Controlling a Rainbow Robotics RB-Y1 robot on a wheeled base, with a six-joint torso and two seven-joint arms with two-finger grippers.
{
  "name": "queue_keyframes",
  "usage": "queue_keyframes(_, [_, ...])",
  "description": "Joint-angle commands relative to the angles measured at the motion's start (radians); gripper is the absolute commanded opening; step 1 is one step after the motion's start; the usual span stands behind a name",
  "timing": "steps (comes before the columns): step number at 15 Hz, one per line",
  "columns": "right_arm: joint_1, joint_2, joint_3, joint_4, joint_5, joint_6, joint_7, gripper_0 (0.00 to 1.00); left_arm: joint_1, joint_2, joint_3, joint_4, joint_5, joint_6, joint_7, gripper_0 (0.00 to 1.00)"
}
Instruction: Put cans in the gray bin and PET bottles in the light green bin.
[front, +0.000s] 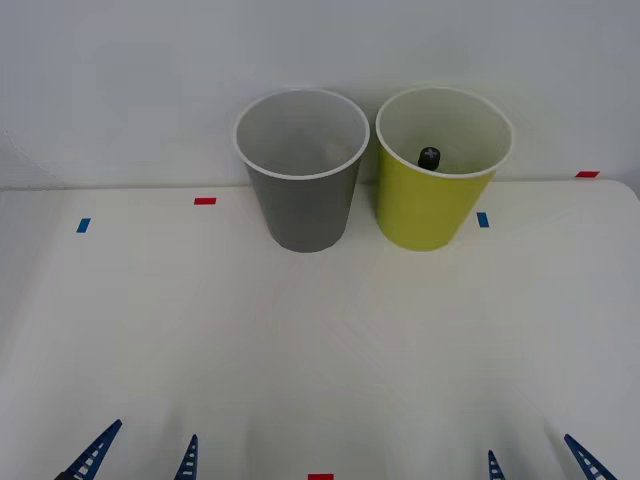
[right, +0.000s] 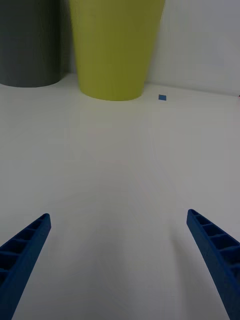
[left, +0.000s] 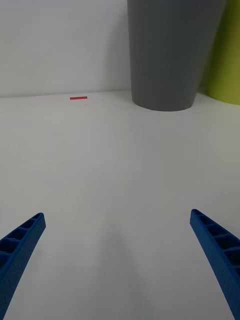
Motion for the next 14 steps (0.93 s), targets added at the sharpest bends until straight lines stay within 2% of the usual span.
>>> queue_keyframes(1, [0.0, 0.0, 0.0, 0.0, 0.0, 0.0, 0.0, 0.94, 0.0, 0.0, 0.0, 0.0, 0.0, 0.0, 0.0, 1.0])
queue_keyframes(14, [0.0, 0.0, 0.0, 0.0, 0.0, 0.0, 0.0, 0.95, 0.0, 0.0, 0.0, 0.0, 0.0, 0.0, 0.0, 1.0])
